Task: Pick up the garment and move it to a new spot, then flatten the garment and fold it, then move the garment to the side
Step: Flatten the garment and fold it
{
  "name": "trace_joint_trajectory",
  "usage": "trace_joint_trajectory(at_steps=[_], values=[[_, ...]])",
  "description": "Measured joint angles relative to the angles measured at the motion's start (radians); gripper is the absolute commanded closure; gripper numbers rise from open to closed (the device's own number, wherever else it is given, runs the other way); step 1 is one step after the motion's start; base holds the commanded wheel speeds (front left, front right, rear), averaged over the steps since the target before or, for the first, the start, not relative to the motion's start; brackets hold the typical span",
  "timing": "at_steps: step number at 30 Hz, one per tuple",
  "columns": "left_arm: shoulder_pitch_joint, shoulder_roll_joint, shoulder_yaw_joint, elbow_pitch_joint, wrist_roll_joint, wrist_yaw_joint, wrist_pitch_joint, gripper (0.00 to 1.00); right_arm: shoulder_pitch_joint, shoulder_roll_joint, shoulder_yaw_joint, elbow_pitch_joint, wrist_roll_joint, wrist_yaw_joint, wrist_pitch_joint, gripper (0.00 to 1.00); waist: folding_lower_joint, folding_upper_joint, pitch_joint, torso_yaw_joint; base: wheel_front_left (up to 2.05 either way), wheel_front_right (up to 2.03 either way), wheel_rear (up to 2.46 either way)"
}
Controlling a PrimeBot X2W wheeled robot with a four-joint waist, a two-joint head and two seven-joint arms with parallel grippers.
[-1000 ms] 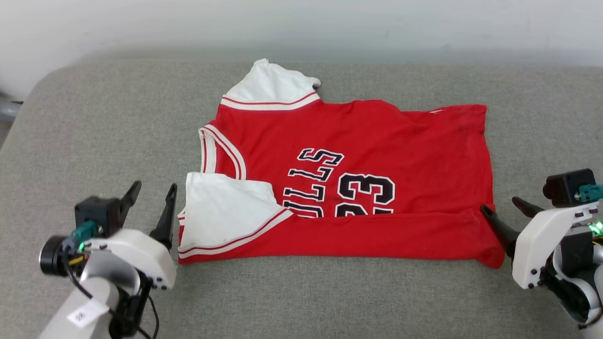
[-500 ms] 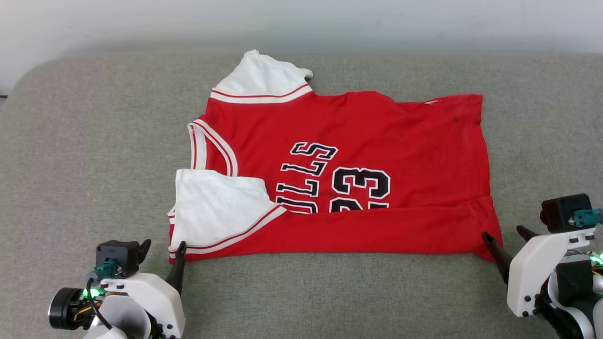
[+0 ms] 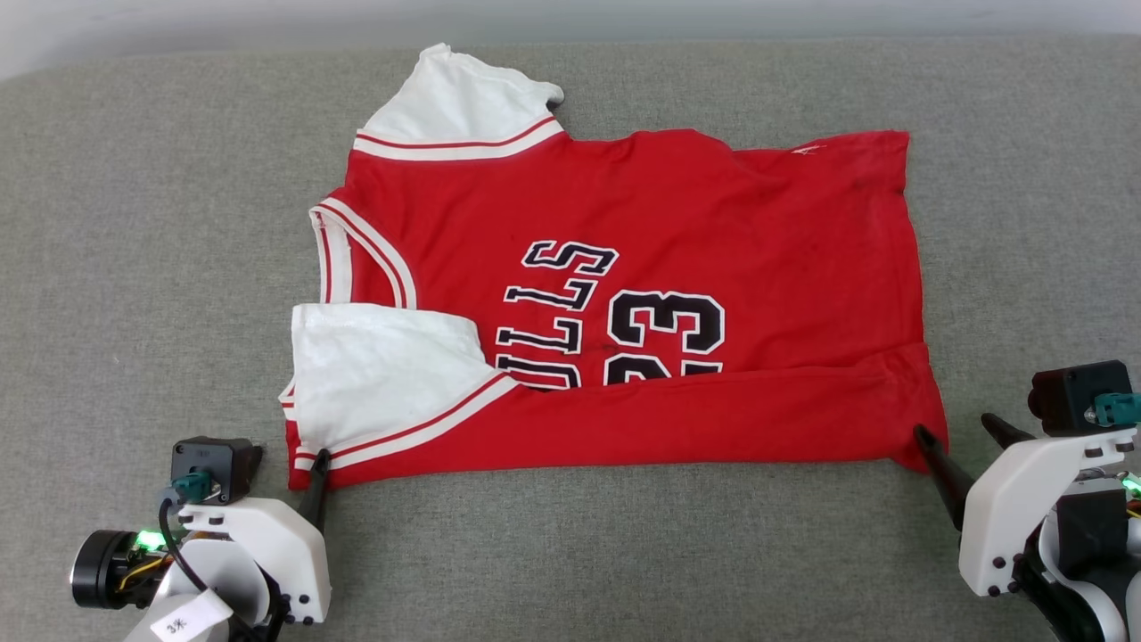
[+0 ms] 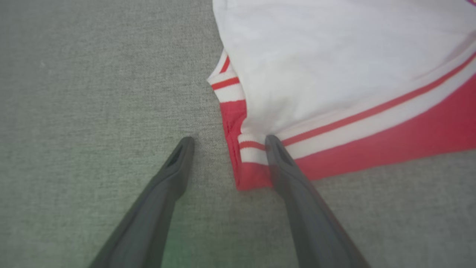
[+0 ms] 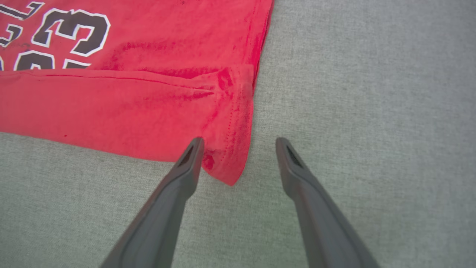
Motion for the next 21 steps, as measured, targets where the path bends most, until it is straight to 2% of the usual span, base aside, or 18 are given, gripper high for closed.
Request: trace_joint_trajectory(at_steps=[1, 2, 3, 4, 8, 14, 21], values=[[-0.005, 0.002, -0.004, 0.002, -0.002, -0.004, 0.013, 0.0, 0.0, 0.001, -0.001, -0.001, 0.0, 0.0, 0.0, 0.0, 0.0, 0.0, 0.002, -0.001, 0.0, 0.0, 0.0], [-0.007, 0.002, -0.005, 0.003, -0.008, -0.01, 0.024, 0.25, 0.0, 0.001, -0.002, -0.002, 0.0, 0.0, 0.0, 0.0, 0.0, 0.0, 0.004, -0.001, 0.0, 0.0, 0.0], [-0.009, 0.0, -0.006, 0.002, -0.016, -0.017, 0.03, 0.68, 0.0, 0.001, -0.004, -0.002, -0.002, 0.0, 0.0, 0.0, 0.0, 0.0, 0.005, 0.001, 0.0, 0.0, 0.0], [-0.01, -0.003, -0.007, 0.001, -0.022, -0.024, 0.03, 1.0, 0.0, 0.001, -0.006, -0.002, -0.007, 0.0, 0.0, 0.0, 0.0, 0.0, 0.005, 0.002, 0.0, 0.0, 0.0], [-0.009, -0.027, -0.014, -0.003, -0.042, -0.052, 0.015, 1.0, 0.001, 0.0, -0.01, 0.007, -0.016, 0.0, 0.005, 0.0, 0.0, 0.0, -0.006, 0.012, 0.0, 0.0, 0.0], [-0.006, -0.032, -0.016, -0.022, -0.035, -0.053, -0.033, 1.0, 0.001, -0.003, -0.013, 0.058, -0.062, 0.0, 0.013, 0.0, 0.0001, -0.0001, -0.037, 0.035, 0.0, 0.0, 0.0], [-0.005, -0.03, -0.016, -0.111, -0.027, -0.052, -0.056, 1.0, -0.012, 0.021, -0.023, 0.137, -0.09, 0.0, 0.027, 0.0, 0.0001, 0.0, -0.055, 0.073, 0.0, 0.0, 0.0]])
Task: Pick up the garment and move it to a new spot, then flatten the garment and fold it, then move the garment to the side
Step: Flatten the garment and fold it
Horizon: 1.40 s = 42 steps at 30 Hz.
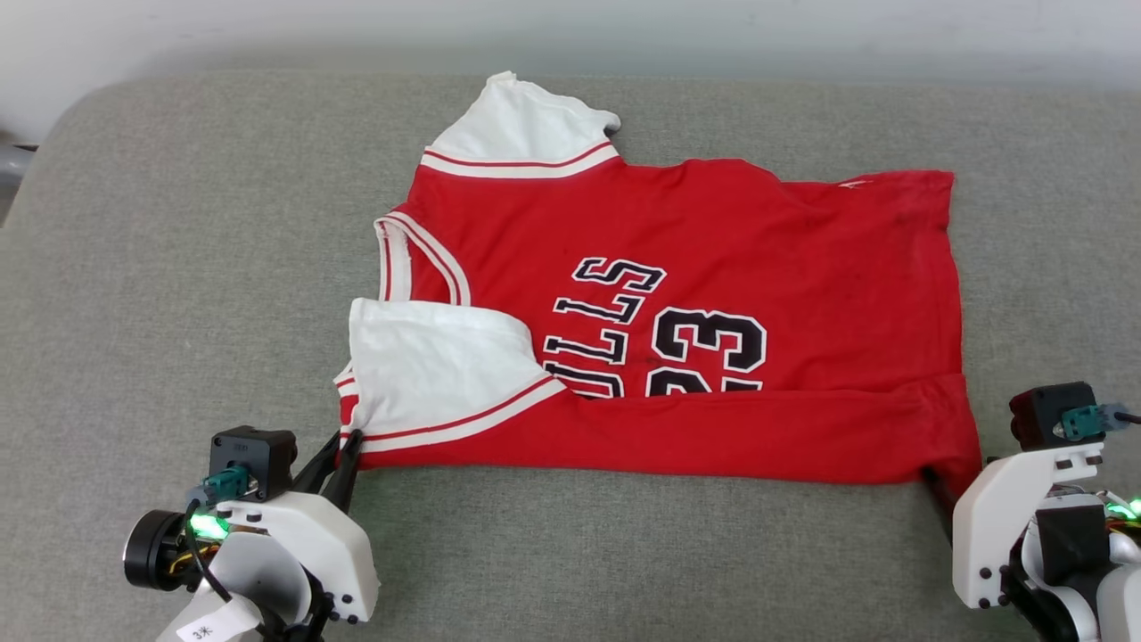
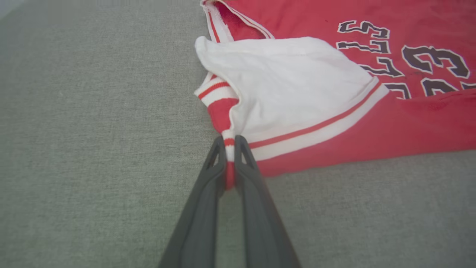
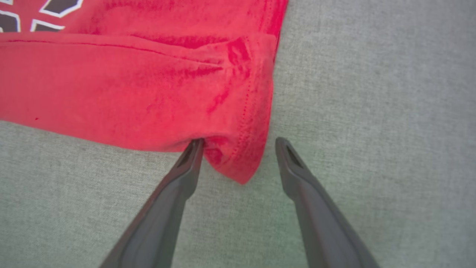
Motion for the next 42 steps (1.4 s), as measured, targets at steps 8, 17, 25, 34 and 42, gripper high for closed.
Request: trace_joint_trajectory(at_steps=[8, 17, 25, 34, 42], values=[[0.007, 0.009, -0.005, -0.056, 0.009, 0.01, -0.002, 1.0, -0.026, 0.02, -0.019, 0.061, -0.059, 0.0, -0.007, 0.0, 0.0, 0.0, 0.018, 0.02, 0.0, 0.0, 0.0], [0.001, 0.017, -0.019, -0.054, 0.018, 0.013, 0.007, 1.0, -0.061, 0.043, -0.03, 0.125, -0.059, 0.0, -0.025, 1.0, 0.0, 0.0, 0.045, 0.028, 0.0, 0.0, 0.0], [0.016, 0.019, -0.03, -0.017, 0.011, 0.008, 0.013, 1.0, -0.06, 0.033, -0.049, 0.15, -0.042, 0.001, -0.04, 1.0, 0.0, 0.0, 0.003, 0.018, 0.0, 0.0, 0.0], [0.084, 0.032, -0.074, -0.007, 0.002, 0.002, 0.044, 1.0, 0.013, -0.012, -0.079, 0.11, 0.011, 0.001, -0.004, 1.0, -0.0001, 0.0, -0.087, 0.001, 0.0, 0.0, 0.0], [0.165, 0.033, -0.101, -0.03, -0.006, 0.012, 0.051, 1.0, 0.169, -0.025, -0.11, -0.002, 0.061, 0.001, 0.095, 1.0, -0.0001, 0.0, -0.134, 0.002, 0.0, 0.0, 0.0]])
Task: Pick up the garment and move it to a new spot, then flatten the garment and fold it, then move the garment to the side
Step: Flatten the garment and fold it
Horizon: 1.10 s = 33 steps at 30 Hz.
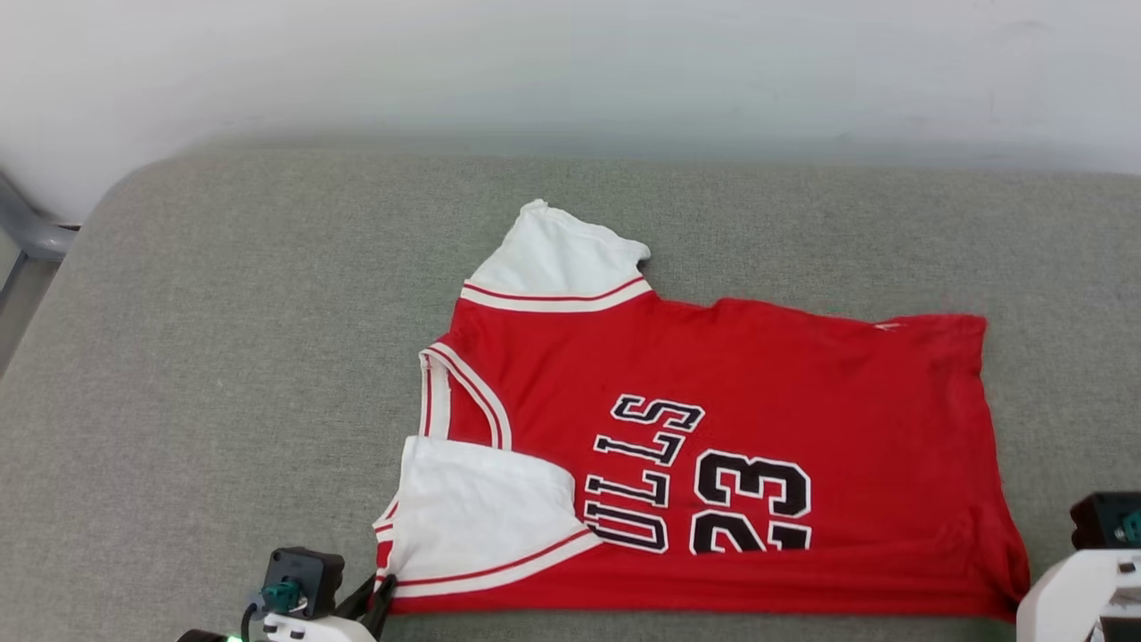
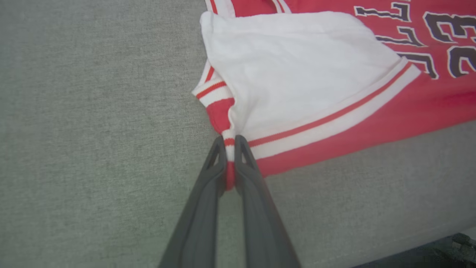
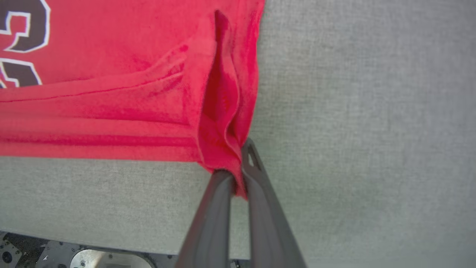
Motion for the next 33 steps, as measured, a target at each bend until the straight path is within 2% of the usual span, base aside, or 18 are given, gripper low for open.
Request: trace_joint_trajectory(at_steps=[7, 15, 16, 17, 18, 26, 33], values=[[0.007, -0.009, -0.014, 0.031, -0.003, -0.005, -0.004, 1.0, 0.045, 0.012, -0.005, -0.031, 0.013, 0.0, 0.023, 1.0, 0.0, 0.0, 0.006, -0.003, 0.0, 0.0, 0.0], [-0.009, -0.026, -0.026, 0.09, -0.009, -0.026, -0.01, 1.0, 0.021, 0.018, 0.023, 0.038, 0.005, 0.0, -0.018, 1.0, 0.0, 0.0, 0.026, -0.011, 0.0, 0.0, 0.0], [-0.012, -0.027, -0.027, 0.097, -0.009, -0.028, -0.011, 0.91, 0.017, 0.019, 0.022, 0.044, 0.006, 0.0, -0.025, 0.94, 0.0, 0.0, 0.026, -0.011, 0.0, 0.0, 0.0], [-0.015, -0.028, -0.028, 0.103, -0.009, -0.028, -0.012, 0.37, 0.011, 0.02, 0.022, 0.049, 0.006, 0.0, -0.035, 0.23, 0.0, 0.0, 0.026, -0.011, 0.0, 0.0, 0.0], [-0.019, -0.028, -0.028, 0.109, -0.008, -0.027, -0.015, 0.0, 0.007, 0.02, 0.023, 0.054, 0.006, 0.0, -0.045, 0.0, 0.0, 0.0, 0.026, -0.011, 0.0, 0.0, 0.0], [-0.042, -0.029, -0.005, 0.11, 0.008, -0.015, -0.091, 0.0, -0.043, 0.026, -0.003, 0.03, 0.022, -0.001, -0.133, 0.0, 0.0001, 0.0, -0.005, -0.018, 0.0, 0.0, 0.0], [-0.099, -0.026, 0.012, 0.045, 0.081, -0.037, -0.279, 0.0, -0.094, 0.014, 0.031, -0.053, 0.037, -0.001, -0.284, 0.0, 0.0, 0.0, -0.039, -0.035, 0.0, 0.0, 0.0]])
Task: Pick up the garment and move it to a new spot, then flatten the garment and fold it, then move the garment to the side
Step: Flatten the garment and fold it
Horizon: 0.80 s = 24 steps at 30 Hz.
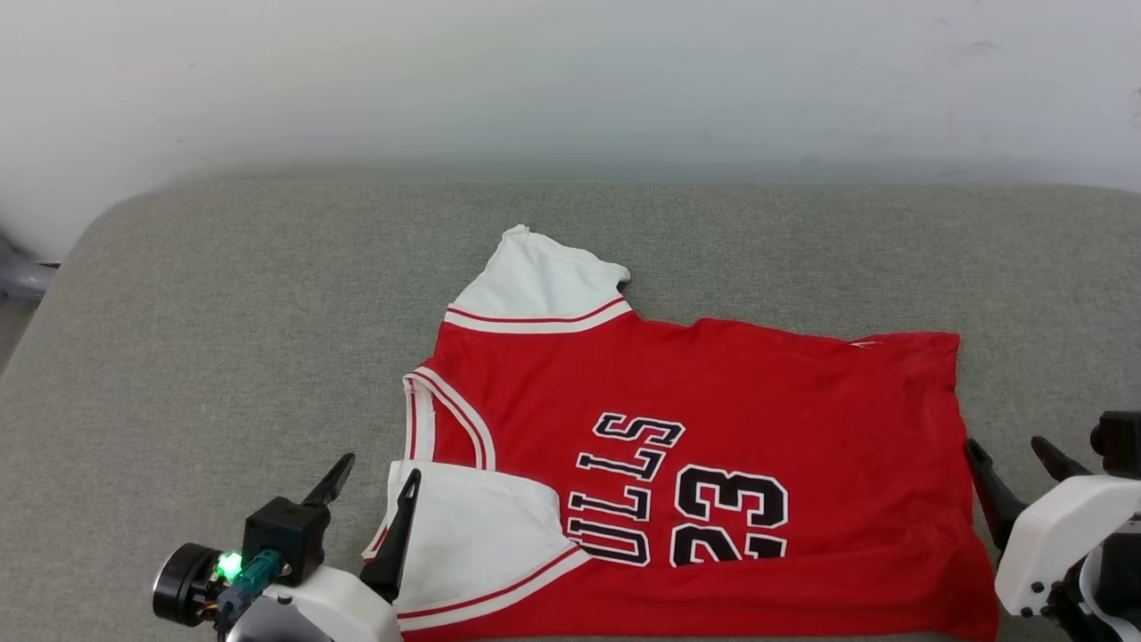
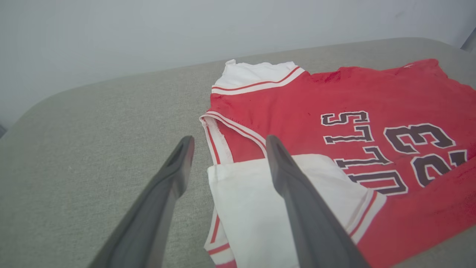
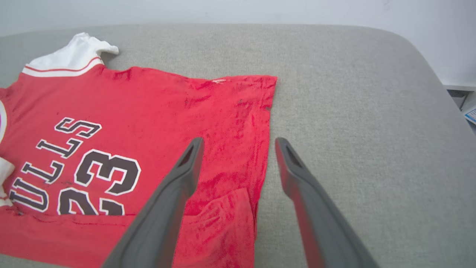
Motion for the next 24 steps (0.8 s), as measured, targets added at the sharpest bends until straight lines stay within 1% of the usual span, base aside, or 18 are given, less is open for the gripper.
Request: trace_joint_trajectory(at_steps=[3, 5, 7, 12, 15, 18, 21, 24], values=[[-0.007, -0.015, 0.011, -0.008, 0.025, 0.01, -0.081, 0.0, -0.004, -0.007, 0.034, -0.007, 0.022, 0.0, -0.086, 0.0, 0.0, 0.0, -0.006, -0.008, 0.0, 0.0, 0.0], [-0.008, -0.035, 0.028, -0.016, 0.04, 0.021, -0.113, 0.0, -0.003, -0.009, 0.047, -0.009, 0.029, 0.0, -0.159, 0.0, 0.0, 0.0, -0.007, -0.011, 0.0, 0.0, 0.0], [-0.008, -0.055, 0.049, -0.034, 0.045, 0.022, -0.128, 0.0, -0.002, -0.002, 0.061, -0.007, 0.039, 0.0, -0.227, 0.0, 0.0, 0.0, -0.002, -0.014, 0.0, 0.0, 0.0], [-0.01, -0.098, 0.119, -0.085, 0.111, 0.014, -0.133, 0.0, -0.005, 0.026, 0.084, 0.005, 0.041, 0.0, -0.381, 0.0, 0.0, 0.0, 0.026, -0.022, 0.0, 0.0, 0.0], [-0.013, -0.11, 0.142, -0.085, 0.141, -0.02, -0.134, 0.0, -0.022, 0.048, 0.078, 0.019, 0.033, 0.0, -0.44, 0.0, 0.0, -0.0001, 0.053, -0.03, 0.0, 0.0, 0.0], [-0.061, -0.11, 0.154, -0.063, 0.165, -0.066, -0.135, 0.0, -0.042, 0.058, 0.089, 0.033, 0.016, 0.0, -0.464, 0.0, 0.0001, 0.0, 0.087, -0.04, 0.0, 0.0, 0.0], [-0.144, -0.086, 0.141, -0.007, 0.182, -0.12, -0.13, 0.0, -0.057, 0.07, 0.08, 0.039, 0.007, 0.0, -0.481, 0.0, 0.0001, 0.0, 0.126, -0.05, 0.0, 0.0, 0.0], [-0.274, -0.058, 0.136, 0.044, 0.178, -0.185, -0.075, 0.0, -0.075, 0.078, 0.083, 0.037, -0.015, 0.0, -0.48, 0.0, 0.0001, 0.0, 0.173, -0.06, 0.0, 0.0, 0.0]])
